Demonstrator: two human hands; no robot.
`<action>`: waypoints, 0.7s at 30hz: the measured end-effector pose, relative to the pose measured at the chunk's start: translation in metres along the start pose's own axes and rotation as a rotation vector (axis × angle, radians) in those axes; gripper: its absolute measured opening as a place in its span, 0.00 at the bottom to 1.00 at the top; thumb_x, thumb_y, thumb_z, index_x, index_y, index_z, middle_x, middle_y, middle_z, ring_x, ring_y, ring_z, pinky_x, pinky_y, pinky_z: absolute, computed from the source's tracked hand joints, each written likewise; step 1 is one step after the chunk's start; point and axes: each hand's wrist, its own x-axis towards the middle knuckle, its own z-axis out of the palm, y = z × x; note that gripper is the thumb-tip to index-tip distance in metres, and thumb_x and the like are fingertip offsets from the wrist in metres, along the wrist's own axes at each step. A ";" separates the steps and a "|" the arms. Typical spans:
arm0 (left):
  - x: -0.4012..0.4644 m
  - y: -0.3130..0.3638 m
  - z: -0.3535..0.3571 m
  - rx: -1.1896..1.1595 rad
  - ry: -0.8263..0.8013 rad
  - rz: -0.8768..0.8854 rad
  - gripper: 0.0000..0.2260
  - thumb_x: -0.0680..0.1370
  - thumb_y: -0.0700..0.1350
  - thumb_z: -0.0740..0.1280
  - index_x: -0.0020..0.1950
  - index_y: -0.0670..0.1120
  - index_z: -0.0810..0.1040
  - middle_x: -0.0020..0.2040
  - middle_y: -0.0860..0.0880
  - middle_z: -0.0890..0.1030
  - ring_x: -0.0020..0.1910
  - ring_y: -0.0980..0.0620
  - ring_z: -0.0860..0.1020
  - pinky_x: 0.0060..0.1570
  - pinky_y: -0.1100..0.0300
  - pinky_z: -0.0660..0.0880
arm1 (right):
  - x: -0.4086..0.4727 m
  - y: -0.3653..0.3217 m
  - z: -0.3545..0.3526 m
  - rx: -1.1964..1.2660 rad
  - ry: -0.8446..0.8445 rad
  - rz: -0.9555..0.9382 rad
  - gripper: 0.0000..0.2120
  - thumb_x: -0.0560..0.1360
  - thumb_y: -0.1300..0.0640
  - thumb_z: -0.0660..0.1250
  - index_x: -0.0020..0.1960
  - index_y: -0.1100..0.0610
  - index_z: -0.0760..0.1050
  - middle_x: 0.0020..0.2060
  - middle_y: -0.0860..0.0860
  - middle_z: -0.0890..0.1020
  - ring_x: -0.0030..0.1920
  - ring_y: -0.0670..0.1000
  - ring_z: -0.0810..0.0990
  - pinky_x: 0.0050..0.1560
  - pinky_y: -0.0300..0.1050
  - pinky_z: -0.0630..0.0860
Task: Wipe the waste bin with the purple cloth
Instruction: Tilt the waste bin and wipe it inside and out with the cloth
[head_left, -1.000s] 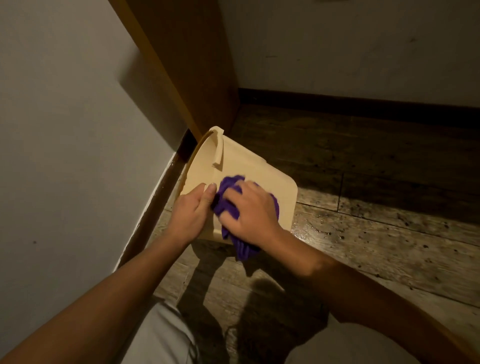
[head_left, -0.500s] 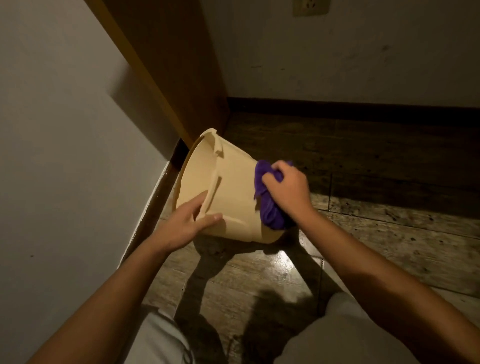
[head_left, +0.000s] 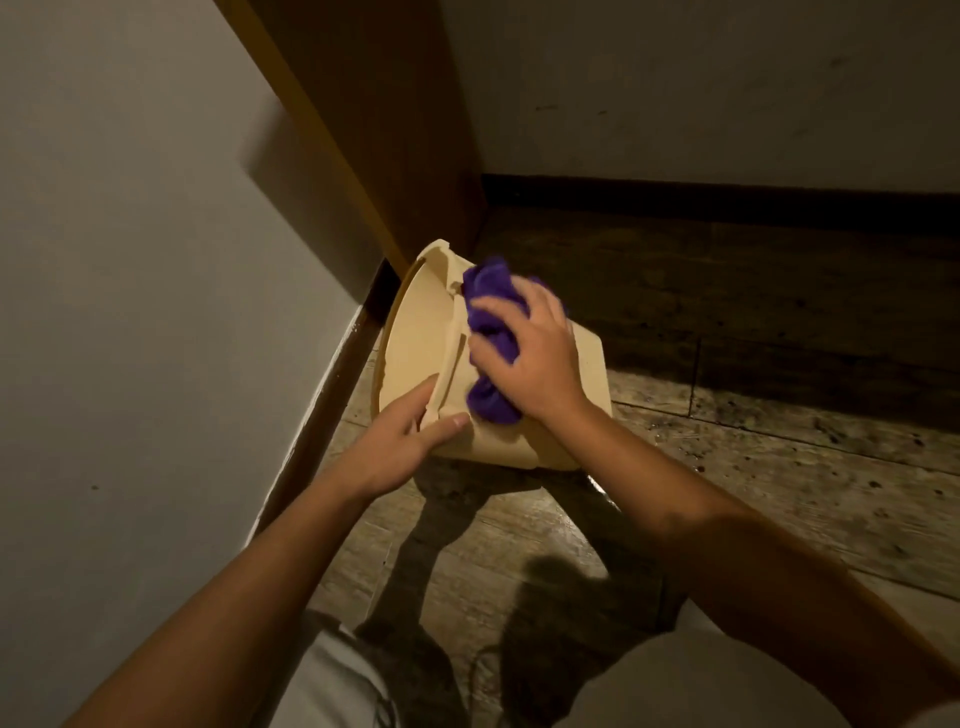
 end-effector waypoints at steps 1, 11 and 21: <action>0.000 -0.001 0.000 0.008 -0.008 -0.002 0.19 0.83 0.44 0.65 0.73 0.58 0.71 0.64 0.63 0.79 0.62 0.68 0.77 0.56 0.71 0.76 | -0.009 0.007 0.004 -0.092 -0.010 -0.027 0.21 0.79 0.43 0.64 0.71 0.45 0.75 0.75 0.53 0.71 0.75 0.57 0.65 0.69 0.55 0.62; 0.004 -0.005 0.009 0.083 0.127 -0.023 0.21 0.76 0.47 0.62 0.68 0.60 0.77 0.61 0.55 0.83 0.61 0.53 0.79 0.59 0.48 0.80 | -0.024 0.105 -0.030 -0.388 -0.086 0.510 0.17 0.80 0.48 0.65 0.68 0.51 0.72 0.62 0.58 0.76 0.57 0.60 0.79 0.52 0.51 0.75; 0.010 -0.001 0.011 0.155 0.183 0.003 0.16 0.82 0.43 0.63 0.69 0.50 0.76 0.61 0.50 0.82 0.61 0.51 0.79 0.59 0.46 0.80 | 0.072 -0.020 -0.053 0.507 0.378 0.285 0.15 0.76 0.48 0.71 0.61 0.44 0.73 0.58 0.44 0.79 0.54 0.41 0.80 0.43 0.30 0.78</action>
